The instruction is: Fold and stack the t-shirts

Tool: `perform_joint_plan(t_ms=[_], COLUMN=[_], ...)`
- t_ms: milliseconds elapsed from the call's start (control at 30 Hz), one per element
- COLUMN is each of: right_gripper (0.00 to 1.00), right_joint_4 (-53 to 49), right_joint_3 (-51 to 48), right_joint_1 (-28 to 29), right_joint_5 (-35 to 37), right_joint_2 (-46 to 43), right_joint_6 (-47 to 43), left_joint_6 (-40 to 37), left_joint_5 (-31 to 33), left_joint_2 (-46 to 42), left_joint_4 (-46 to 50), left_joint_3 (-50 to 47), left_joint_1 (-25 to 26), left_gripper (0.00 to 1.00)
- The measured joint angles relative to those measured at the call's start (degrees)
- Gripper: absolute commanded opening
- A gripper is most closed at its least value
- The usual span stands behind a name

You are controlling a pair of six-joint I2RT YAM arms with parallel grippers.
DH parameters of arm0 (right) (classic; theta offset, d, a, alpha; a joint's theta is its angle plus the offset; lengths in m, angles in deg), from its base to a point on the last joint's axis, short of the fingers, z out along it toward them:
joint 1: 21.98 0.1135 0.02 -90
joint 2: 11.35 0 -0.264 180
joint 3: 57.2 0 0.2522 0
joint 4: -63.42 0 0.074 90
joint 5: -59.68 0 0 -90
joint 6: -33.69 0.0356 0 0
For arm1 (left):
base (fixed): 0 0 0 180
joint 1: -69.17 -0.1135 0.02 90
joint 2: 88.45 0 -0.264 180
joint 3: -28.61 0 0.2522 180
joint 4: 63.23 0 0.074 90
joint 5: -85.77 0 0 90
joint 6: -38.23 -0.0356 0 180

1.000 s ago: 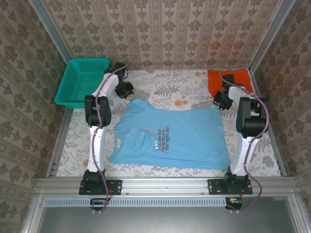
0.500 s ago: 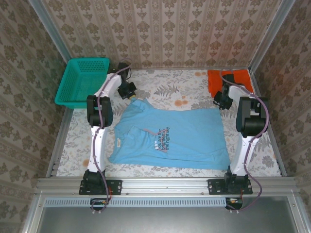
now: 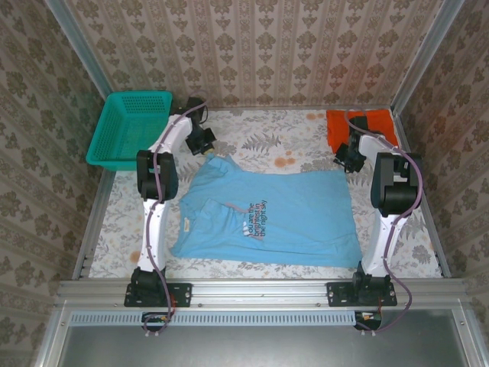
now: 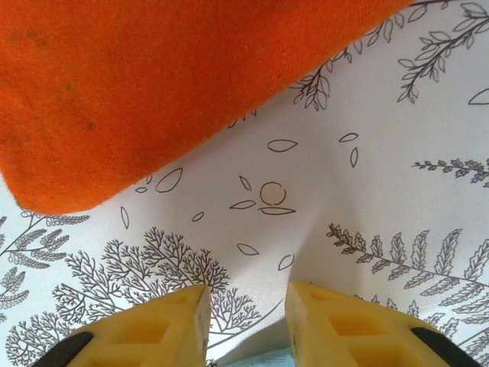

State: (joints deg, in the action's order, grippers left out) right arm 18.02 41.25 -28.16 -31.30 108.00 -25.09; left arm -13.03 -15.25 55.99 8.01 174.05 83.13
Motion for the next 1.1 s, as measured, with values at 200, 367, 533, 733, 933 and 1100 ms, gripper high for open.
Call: perform_joint_plan(t_ms=[200, 367, 533, 733, 933, 1100], right_gripper=[0.38, 0.38, 0.36, 0.36, 0.35, 0.34], right_joint_4=[-0.39, -0.07, -1.31, -1.55, -1.75, -3.1], right_joint_3=[-0.07, -1.66, -3.61, -3.61, -3.32, -1.99], right_joint_1=[-0.39, -0.63, -1.88, -1.81, -1.44, -0.85], right_joint_5=[-0.11, -0.13, -0.13, -0.13, -0.2, 0.09], right_joint_2=[-0.11, -1.22, -2.78, -2.78, -2.62, -1.86], right_joint_6=[0.0, 0.35, 0.63, 0.63, 0.61, 0.5], left_joint_6=[-0.24, -0.42, -0.61, -0.87, -1.05, -1.09], left_joint_5=[0.52, 0.55, 0.55, 0.55, 0.55, 0.55], left_joint_2=[-0.31, -0.31, -0.31, -0.31, -0.31, -0.31], left_joint_4=[0.02, 0.0, 0.02, 0.02, 0.09, 0.44], left_joint_3=[0.0, 0.0, 0.0, 0.0, 0.0, 0.0], left_joint_1=[0.28, 0.35, 0.35, 0.39, 0.61, 0.66], left_gripper=[0.0, 0.0, 0.0, 0.0, 0.0, 0.0])
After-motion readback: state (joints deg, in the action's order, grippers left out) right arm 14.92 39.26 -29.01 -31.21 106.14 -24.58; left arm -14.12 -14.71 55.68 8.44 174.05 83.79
